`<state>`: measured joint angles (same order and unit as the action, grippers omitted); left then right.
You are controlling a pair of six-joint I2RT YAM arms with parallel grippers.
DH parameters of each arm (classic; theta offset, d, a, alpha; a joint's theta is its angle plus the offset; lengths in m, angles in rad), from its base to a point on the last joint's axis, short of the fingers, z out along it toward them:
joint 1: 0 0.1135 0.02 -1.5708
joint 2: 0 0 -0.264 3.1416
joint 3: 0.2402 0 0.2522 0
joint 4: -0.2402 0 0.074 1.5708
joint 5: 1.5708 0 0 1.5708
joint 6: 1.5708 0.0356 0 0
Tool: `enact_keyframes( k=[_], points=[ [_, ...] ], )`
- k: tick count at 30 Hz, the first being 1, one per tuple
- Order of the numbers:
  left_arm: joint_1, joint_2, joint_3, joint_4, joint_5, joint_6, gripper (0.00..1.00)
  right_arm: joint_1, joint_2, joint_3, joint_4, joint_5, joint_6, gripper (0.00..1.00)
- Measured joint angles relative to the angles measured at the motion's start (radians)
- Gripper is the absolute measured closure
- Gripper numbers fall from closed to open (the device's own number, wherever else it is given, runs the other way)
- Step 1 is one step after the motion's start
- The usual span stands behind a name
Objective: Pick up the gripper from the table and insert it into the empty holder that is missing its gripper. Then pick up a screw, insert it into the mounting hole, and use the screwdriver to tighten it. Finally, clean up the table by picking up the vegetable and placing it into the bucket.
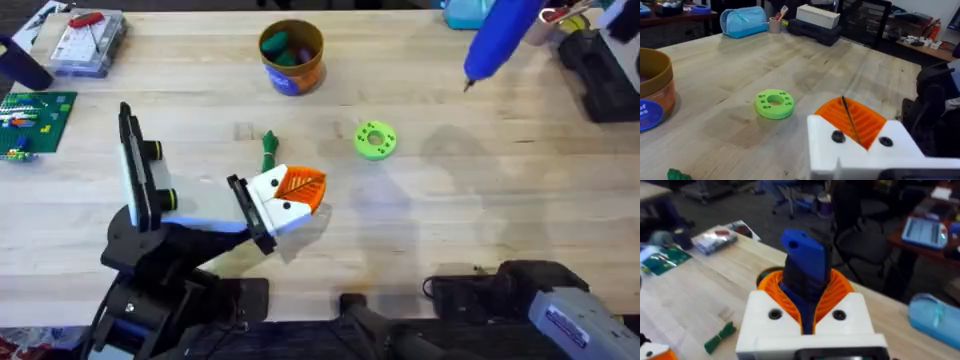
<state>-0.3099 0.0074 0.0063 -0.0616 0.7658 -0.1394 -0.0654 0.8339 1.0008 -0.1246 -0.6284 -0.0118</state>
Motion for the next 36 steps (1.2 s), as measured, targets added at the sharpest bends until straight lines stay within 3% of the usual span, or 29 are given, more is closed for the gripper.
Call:
enact_keyframes(
  k=[12, 18, 26, 36],
  points=[
    [0.0, 0.0, 0.0, 0.0, 0.0, 0.0, 0.982, 0.0, 0.215, 0.0, 0.35, -0.248, 0.131, 0.933],
    [0.0, 0.0, 0.0, 0.0, 0.0, 0.0, 0.982, 0.019, 0.33, 0.028, 0.439, -0.372, 0.184, 0.933],
    [0.0, 0.0, 0.0, 0.0, 0.0, 0.0, 0.982, 0.134, 0.407, 0.137, 0.476, -0.454, 0.197, 0.934],
    [0.0, 0.0, 0.0, 0.0, 0.0, 0.0, 0.982, 0.315, 0.445, 0.148, 0.542, -0.473, 0.184, 0.933]
  ],
)
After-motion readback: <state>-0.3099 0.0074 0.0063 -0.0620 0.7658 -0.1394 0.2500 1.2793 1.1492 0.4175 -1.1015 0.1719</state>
